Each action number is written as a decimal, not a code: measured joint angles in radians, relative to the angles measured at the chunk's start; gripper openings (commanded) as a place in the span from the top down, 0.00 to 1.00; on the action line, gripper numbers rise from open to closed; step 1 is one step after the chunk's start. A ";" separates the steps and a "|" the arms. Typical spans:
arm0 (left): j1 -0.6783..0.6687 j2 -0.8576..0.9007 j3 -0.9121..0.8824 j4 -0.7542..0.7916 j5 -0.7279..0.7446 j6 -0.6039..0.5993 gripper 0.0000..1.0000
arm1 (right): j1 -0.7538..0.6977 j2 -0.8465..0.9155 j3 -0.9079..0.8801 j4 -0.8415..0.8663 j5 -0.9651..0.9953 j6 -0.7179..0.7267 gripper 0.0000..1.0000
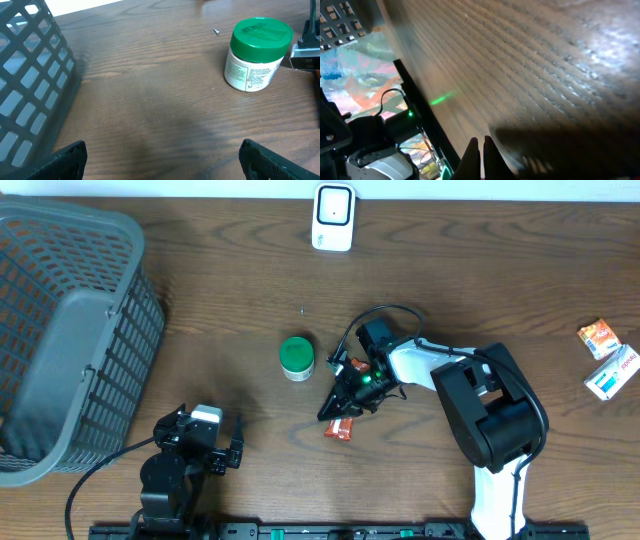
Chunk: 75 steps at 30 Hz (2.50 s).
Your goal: Scan the item barcode
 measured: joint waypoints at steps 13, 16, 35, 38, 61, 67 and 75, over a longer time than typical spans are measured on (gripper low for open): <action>0.000 0.000 0.000 0.000 0.000 0.000 0.02 | -0.050 -0.449 -0.034 -0.166 0.238 -0.001 0.01; 0.000 0.000 0.000 0.000 0.000 0.000 0.02 | -0.071 -0.553 -0.019 -0.218 0.257 0.004 0.01; 0.000 0.000 0.000 0.000 0.000 0.000 0.02 | -0.334 -0.261 -0.062 -0.170 0.291 -0.056 0.01; 0.000 0.000 0.000 0.000 0.000 0.000 0.02 | -0.330 -0.196 -0.033 -0.109 0.179 -0.056 0.01; 0.000 0.000 0.000 0.000 0.000 0.000 0.02 | -0.332 -0.023 -0.027 0.027 -0.143 0.008 0.05; 0.000 0.000 0.000 0.000 0.000 0.000 0.02 | -0.330 -0.028 -0.026 0.079 -0.123 0.071 0.05; 0.000 0.000 0.000 0.000 0.000 0.000 0.02 | -0.328 -0.039 -0.015 0.151 -0.074 0.076 0.05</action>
